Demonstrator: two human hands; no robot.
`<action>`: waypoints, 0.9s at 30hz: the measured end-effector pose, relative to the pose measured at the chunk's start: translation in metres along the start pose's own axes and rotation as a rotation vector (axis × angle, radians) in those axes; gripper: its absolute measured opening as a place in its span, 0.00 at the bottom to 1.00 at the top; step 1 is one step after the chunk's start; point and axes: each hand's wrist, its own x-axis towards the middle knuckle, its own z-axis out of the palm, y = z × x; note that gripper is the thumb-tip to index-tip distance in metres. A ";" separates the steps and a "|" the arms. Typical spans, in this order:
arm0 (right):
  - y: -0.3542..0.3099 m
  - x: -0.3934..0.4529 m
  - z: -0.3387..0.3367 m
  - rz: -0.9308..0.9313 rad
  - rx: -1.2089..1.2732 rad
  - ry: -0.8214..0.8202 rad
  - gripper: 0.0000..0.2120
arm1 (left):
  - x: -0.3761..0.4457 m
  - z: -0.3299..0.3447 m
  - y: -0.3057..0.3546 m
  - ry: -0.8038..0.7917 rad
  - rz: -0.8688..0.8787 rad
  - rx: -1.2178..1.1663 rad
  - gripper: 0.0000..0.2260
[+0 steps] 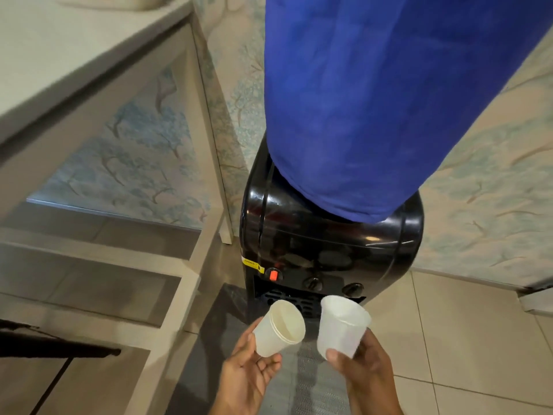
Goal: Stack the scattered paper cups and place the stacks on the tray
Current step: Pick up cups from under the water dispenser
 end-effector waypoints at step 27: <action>-0.189 -0.055 0.056 -0.742 -0.551 -0.263 0.49 | -0.118 0.147 0.063 -0.362 0.191 0.018 0.17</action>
